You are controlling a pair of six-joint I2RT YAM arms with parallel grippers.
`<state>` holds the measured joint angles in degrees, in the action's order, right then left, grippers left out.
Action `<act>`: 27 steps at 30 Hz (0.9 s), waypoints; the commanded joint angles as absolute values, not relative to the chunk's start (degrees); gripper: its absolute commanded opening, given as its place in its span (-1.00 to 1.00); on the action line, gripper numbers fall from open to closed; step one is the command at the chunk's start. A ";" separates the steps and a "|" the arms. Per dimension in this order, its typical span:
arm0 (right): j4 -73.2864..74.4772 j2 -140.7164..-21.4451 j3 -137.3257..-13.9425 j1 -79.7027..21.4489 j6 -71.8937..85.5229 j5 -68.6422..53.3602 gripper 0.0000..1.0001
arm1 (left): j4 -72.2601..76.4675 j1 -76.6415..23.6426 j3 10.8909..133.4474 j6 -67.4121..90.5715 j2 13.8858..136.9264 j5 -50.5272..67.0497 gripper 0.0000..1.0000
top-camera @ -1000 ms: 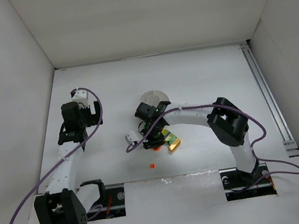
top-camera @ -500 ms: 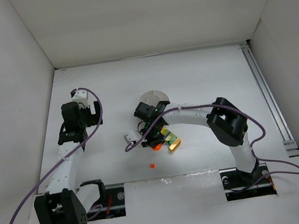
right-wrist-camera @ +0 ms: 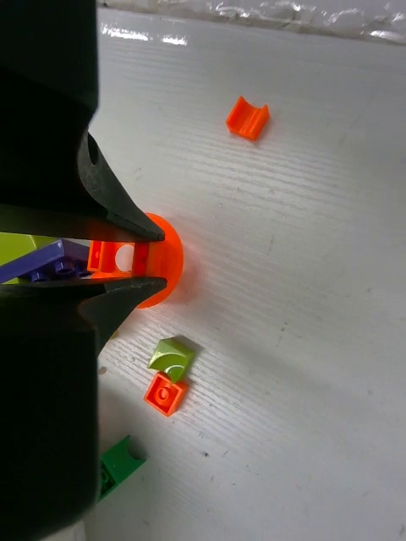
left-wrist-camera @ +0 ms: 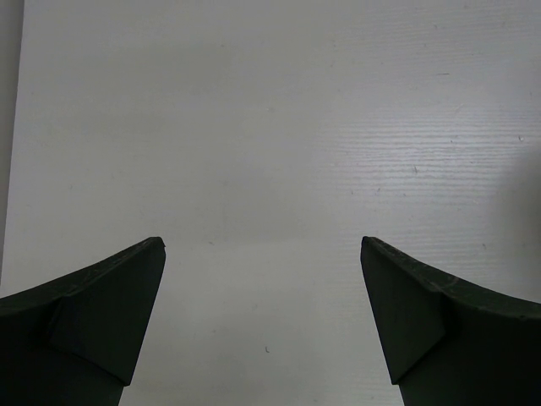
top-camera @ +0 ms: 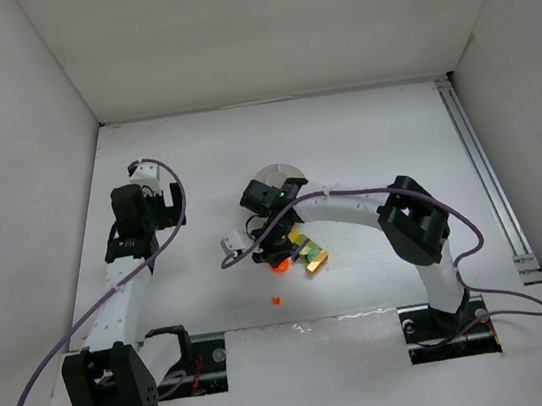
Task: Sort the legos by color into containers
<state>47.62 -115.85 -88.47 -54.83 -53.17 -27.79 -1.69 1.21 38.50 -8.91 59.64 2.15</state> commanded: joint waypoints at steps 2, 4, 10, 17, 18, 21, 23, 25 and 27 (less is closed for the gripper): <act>49.22 -111.10 -92.37 -55.20 -50.11 -32.70 -0.90 | 0.97 1.32 39.64 -8.26 59.50 2.11 1.00; 49.22 -110.48 -93.25 -55.20 -48.87 -33.31 -0.90 | 0.97 1.32 39.64 -8.26 59.50 2.11 1.00; 40.54 -105.21 -90.80 -52.30 -40.88 -33.93 -0.90 | 0.97 1.32 39.64 -8.26 59.50 2.63 1.00; 28.40 -98.70 -85.69 -43.87 -27.17 -37.44 -0.90 | 0.97 1.32 39.64 -8.26 60.03 2.64 1.00; 27.26 -98.70 -85.69 -42.99 -25.68 -37.44 -0.92 | 0.97 1.32 39.64 -8.26 60.03 2.64 1.00; 23.21 -98.09 -83.94 -40.52 -20.58 -36.83 -0.92 | 1.49 1.32 39.64 -7.73 60.03 3.16 1.00; 21.45 -98.09 -83.33 -38.59 -18.64 -35.07 -0.92 | 1.49 1.32 39.64 -7.73 60.64 3.16 1.00; 19.96 -98.61 -83.32 -36.75 -16.80 -35.07 -0.92 | 1.49 1.32 39.64 -7.73 60.64 3.16 1.00; 19.17 -98.61 -82.80 -35.69 -14.34 -35.07 -0.92 | 1.49 1.32 39.64 -7.73 61.17 3.16 1.00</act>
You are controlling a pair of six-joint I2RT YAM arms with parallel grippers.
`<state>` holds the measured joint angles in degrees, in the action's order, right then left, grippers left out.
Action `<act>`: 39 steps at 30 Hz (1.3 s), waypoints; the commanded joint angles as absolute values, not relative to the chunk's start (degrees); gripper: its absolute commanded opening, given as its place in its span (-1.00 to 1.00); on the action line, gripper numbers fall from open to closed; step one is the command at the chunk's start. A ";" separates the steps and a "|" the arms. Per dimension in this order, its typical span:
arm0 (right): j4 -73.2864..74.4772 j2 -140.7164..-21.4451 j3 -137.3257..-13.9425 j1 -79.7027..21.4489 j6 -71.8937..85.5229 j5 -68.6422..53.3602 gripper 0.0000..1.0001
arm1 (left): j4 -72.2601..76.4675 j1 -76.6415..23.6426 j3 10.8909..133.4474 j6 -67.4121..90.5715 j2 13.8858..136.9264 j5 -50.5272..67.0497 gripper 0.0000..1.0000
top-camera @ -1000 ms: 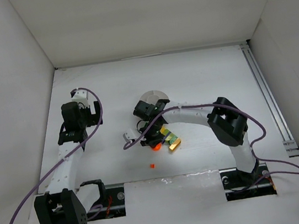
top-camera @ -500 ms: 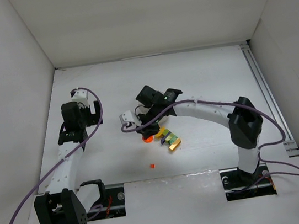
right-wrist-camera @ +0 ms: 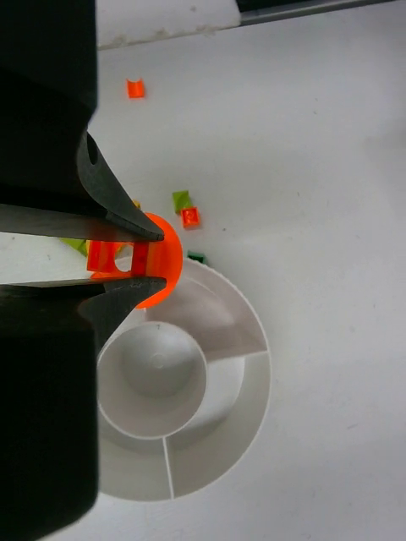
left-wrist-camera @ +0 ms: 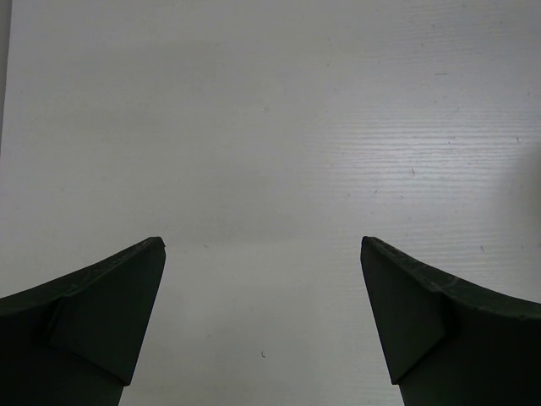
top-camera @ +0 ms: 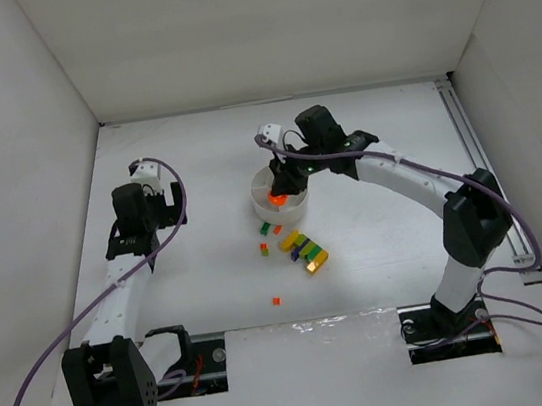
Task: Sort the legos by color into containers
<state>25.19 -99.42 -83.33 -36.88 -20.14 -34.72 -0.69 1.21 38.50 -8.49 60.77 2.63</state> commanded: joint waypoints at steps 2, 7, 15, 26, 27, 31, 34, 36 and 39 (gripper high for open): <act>17.67 -98.09 -81.40 -35.07 -13.54 -35.07 -0.92 | 1.49 1.32 39.64 -7.73 61.17 3.16 1.00; 15.82 -96.94 -79.37 -34.46 -11.78 -32.87 -0.92 | 1.49 1.32 39.64 -7.73 61.69 3.16 1.00; 13.72 -96.42 -77.00 -33.93 -11.25 -31.12 -0.92 | 1.49 1.32 39.64 -7.73 61.70 3.16 1.00; 13.71 -95.89 -75.94 -33.40 -12.48 -29.88 -0.92 | 1.49 1.32 39.64 -7.73 61.70 3.69 1.00; 13.71 -95.89 -75.94 -33.40 -12.48 -29.88 -0.92 | 1.49 1.32 39.64 -7.73 61.70 3.69 1.00; 13.71 -95.37 -75.42 -33.40 -12.48 -29.36 -0.82 | 1.49 1.32 39.64 -7.73 61.70 3.69 1.00; 13.71 -95.36 -75.41 -33.40 -12.48 -28.75 -0.72 | 1.49 1.32 39.64 -7.73 61.70 3.69 1.00; 13.71 -95.36 -75.41 -32.87 -13.00 -28.74 -0.69 | 1.49 1.32 39.64 -7.73 61.70 4.22 1.00; 13.71 -95.36 -75.41 -32.87 -13.01 -28.13 -0.60 | 1.49 1.32 39.64 -7.73 61.70 4.22 1.00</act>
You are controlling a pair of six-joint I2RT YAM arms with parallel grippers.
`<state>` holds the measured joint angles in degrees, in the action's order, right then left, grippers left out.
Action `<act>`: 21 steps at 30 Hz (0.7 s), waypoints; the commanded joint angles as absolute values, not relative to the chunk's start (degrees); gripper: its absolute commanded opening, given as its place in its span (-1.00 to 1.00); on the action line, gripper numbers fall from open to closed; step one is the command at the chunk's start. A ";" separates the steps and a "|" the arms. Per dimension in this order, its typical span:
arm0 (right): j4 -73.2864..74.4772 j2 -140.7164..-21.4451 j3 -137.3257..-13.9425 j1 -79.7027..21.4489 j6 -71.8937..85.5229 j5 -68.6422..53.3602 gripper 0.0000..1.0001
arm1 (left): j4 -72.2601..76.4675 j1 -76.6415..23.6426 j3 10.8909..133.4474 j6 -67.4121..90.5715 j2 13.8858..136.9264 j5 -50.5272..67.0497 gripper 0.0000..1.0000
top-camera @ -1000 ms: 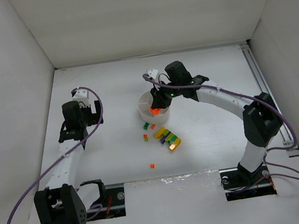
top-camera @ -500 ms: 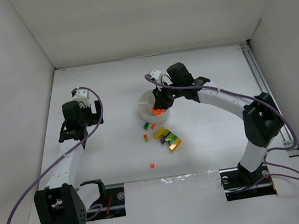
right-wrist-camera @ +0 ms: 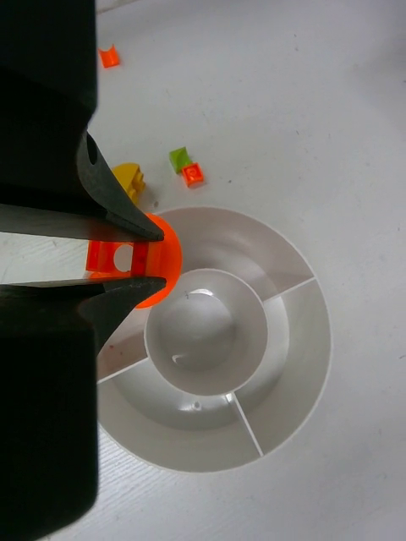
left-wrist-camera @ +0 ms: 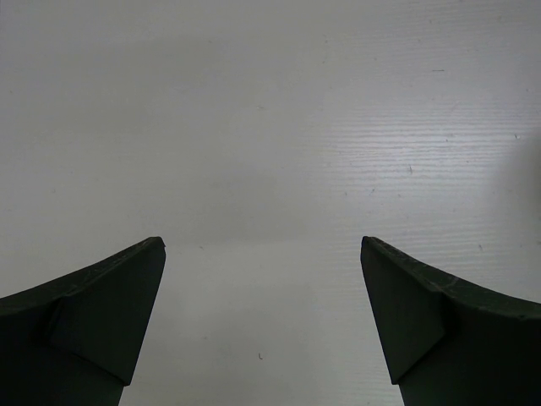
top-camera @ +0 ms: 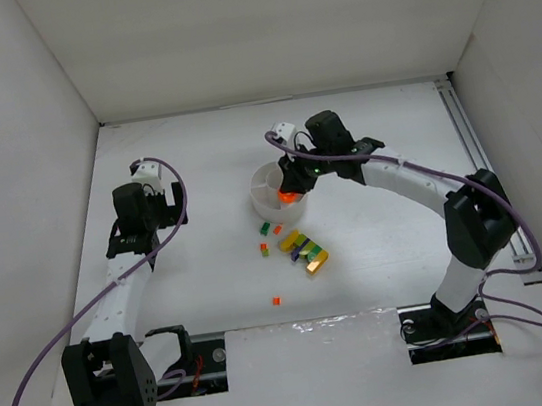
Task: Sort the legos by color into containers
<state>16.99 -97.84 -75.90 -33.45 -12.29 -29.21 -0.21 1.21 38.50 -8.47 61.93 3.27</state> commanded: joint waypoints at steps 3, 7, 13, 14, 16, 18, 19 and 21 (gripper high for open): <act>13.71 -94.83 -74.88 -32.87 -13.54 -27.60 -0.52 | 1.49 1.32 39.64 -7.73 61.70 4.22 1.00; 13.71 -94.83 -74.88 -32.34 -13.54 -27.07 -0.42 | 1.49 1.32 39.64 -7.73 61.70 4.22 1.00; 13.18 -94.83 -74.36 -32.34 -13.54 -26.54 -0.13 | 1.49 1.32 39.64 -7.73 61.17 4.75 1.00; 13.18 -94.83 -74.36 -32.34 -13.54 -26.54 -0.09 | 1.49 1.32 39.64 -7.73 61.17 4.75 1.00; 13.18 -94.83 -74.36 -32.34 -13.54 -26.54 -0.07 | 1.49 1.32 39.64 -7.73 61.17 4.75 1.00; 13.18 -94.83 -74.36 -32.34 -13.54 -26.54 -0.07 | 0.97 1.32 39.64 -7.73 60.65 4.75 1.00; 13.18 -94.22 -74.36 -32.34 -13.54 -26.54 -0.07 | 0.97 1.32 39.64 -7.73 60.64 5.36 1.00; 13.97 -93.60 -74.36 -32.34 -13.54 -26.54 -0.07 | 0.26 1.32 39.64 -9.13 58.81 7.72 1.00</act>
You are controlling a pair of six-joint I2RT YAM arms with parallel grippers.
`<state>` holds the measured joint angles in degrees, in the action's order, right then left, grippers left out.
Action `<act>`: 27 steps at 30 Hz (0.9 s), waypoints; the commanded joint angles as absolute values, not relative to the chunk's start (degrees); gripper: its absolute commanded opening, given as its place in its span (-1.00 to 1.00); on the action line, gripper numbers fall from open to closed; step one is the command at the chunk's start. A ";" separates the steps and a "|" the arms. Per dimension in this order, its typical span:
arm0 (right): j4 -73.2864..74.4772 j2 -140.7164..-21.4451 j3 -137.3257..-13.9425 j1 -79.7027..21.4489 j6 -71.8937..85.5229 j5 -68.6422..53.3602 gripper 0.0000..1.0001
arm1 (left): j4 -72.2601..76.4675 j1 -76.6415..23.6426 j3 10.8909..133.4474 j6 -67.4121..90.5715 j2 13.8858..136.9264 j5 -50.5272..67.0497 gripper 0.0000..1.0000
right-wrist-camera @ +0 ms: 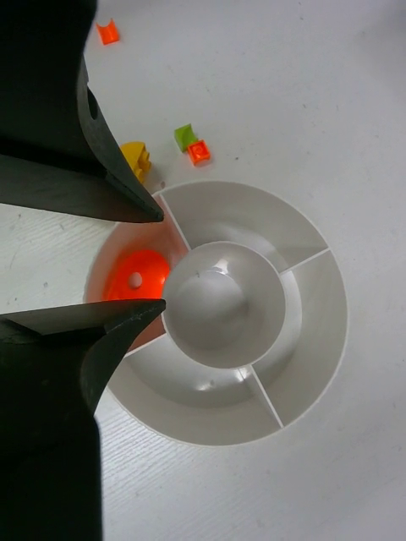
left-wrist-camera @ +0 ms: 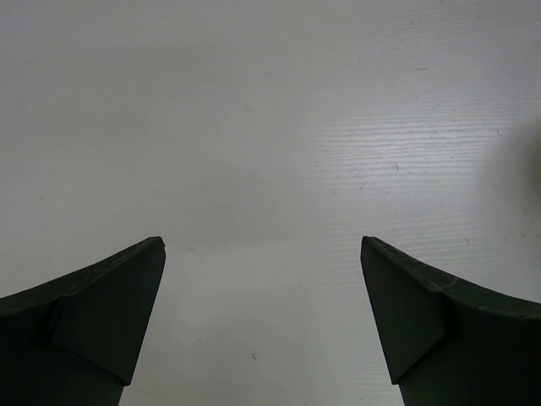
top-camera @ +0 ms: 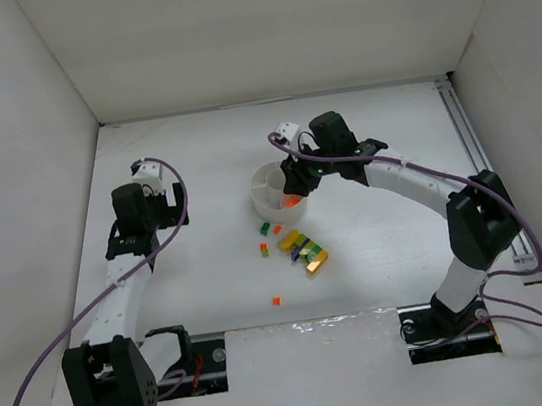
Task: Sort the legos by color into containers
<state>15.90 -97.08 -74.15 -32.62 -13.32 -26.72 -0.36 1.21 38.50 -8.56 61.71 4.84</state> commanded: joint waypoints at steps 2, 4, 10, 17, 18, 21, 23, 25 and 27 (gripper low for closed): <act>14.76 -92.11 -74.96 -31.82 -12.92 -26.54 -0.09 | -0.87 1.32 38.50 -12.63 56.96 10.70 1.00; 15.99 -90.45 -74.97 -30.94 -12.31 -26.54 -0.09 | -3.42 1.32 38.50 -15.46 54.59 15.87 1.00; 16.61 -85.70 -71.55 -23.48 -11.26 -27.59 -0.09 | -14.99 -2.88 39.64 -30.10 52.91 22.74 0.63; 17.14 -82.01 -67.59 -15.91 -10.72 -28.74 -0.09 | -26.00 -9.65 38.50 -45.16 49.14 27.24 0.51; 16.44 -82.00 -66.89 -15.39 -10.03 -28.74 -0.09 | -27.06 -10.71 38.50 -49.18 48.43 28.46 0.51; 15.91 -81.48 -66.27 -14.07 -8.62 -28.74 -0.09 | -28.65 -14.84 37.27 -53.95 46.24 30.23 0.56; 15.91 -81.47 -65.74 -14.06 -8.00 -28.74 -0.09 | -26.99 -17.39 37.27 -50.92 45.70 28.84 0.81; 15.39 -81.47 -65.74 -14.06 -8.00 -28.74 -0.09 | -25.93 -22.13 38.57 -47.39 47.27 26.29 0.76; 15.38 -80.95 -65.74 -14.06 -8.00 -27.52 -0.09 | -28.46 -25.82 41.21 -47.37 50.25 27.15 0.88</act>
